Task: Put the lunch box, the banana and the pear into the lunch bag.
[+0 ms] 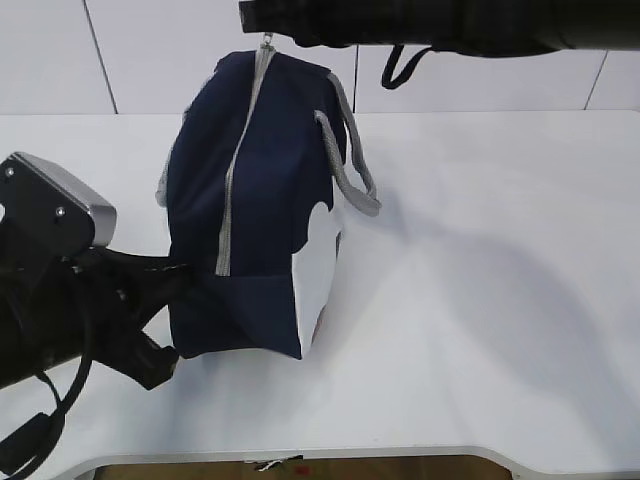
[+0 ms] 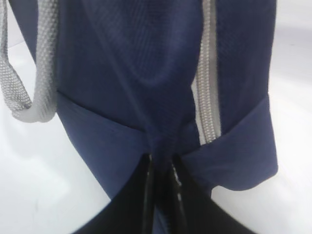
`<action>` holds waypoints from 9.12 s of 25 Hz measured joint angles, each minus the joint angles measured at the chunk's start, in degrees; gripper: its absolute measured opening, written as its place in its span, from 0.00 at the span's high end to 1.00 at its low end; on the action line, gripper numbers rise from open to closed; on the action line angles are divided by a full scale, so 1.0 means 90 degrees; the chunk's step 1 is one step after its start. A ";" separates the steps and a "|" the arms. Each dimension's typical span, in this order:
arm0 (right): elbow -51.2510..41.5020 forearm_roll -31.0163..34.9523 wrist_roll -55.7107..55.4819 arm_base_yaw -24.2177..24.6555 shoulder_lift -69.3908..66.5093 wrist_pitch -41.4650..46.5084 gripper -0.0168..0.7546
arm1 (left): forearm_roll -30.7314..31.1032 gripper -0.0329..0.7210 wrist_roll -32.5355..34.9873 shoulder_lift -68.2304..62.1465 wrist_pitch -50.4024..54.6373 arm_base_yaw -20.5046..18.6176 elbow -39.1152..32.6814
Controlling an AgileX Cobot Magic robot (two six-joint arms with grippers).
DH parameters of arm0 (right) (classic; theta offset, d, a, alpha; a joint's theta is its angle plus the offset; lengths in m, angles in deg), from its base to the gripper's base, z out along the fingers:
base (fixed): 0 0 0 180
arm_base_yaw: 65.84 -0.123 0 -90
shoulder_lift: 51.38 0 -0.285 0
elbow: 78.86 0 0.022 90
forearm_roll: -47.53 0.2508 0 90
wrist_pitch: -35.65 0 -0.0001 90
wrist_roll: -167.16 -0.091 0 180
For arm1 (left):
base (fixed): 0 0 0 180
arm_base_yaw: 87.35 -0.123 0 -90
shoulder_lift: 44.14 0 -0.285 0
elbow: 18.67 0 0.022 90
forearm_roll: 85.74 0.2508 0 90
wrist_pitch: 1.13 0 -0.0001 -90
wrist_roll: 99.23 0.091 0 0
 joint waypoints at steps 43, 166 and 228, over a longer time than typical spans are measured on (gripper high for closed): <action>0.0930 0.0712 0.0003 0.0588 -0.1002 0.1454 0.96 | -0.1418 0.31 -0.0375 0.2536 0.2408 -0.0049 0.0447; 0.0723 0.1206 -0.0278 0.0751 -0.1982 0.0337 0.96 | -0.0883 0.93 0.1958 -0.2193 1.0856 -0.2369 0.7963; 0.0380 0.1197 0.2334 0.0831 0.0159 -0.0554 0.59 | -0.0438 0.53 0.0295 -0.2175 1.0870 -0.2369 0.8118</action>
